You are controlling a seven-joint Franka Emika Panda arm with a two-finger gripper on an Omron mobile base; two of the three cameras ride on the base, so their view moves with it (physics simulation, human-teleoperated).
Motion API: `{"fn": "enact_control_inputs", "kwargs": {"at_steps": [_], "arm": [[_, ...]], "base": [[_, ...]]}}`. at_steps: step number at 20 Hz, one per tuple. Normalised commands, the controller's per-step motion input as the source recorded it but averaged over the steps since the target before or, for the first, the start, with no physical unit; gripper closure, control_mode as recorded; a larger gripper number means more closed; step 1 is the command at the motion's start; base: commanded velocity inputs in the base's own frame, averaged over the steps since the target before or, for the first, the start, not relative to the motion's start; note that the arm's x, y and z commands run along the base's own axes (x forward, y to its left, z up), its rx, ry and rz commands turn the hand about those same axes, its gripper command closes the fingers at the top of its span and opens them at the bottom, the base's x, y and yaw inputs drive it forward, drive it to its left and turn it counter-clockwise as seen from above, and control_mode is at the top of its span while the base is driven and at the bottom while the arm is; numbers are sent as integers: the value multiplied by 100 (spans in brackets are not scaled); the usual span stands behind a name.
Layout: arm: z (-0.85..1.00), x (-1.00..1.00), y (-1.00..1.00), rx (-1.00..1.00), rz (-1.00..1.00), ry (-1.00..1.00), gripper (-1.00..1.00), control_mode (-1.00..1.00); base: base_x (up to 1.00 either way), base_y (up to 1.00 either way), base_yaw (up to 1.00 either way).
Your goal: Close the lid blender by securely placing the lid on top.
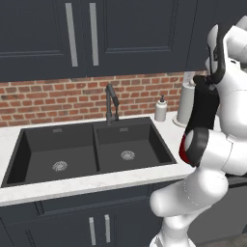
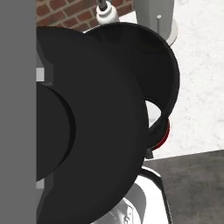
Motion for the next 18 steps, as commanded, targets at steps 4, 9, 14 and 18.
{"fn": "enact_control_inputs", "kwargs": {"at_steps": [4,9,14,18], "arm": [[32,17,0,-8,0,0,100,-100],[2,42,0,-9,0,0,100,-100],[0,16,-20,-7,0,0,100,-100],[-7,0,-25,-5,0,0,100,-100]], "base": [[0,0,0],[0,0,0],[0,0,0],[0,0,0]]}}
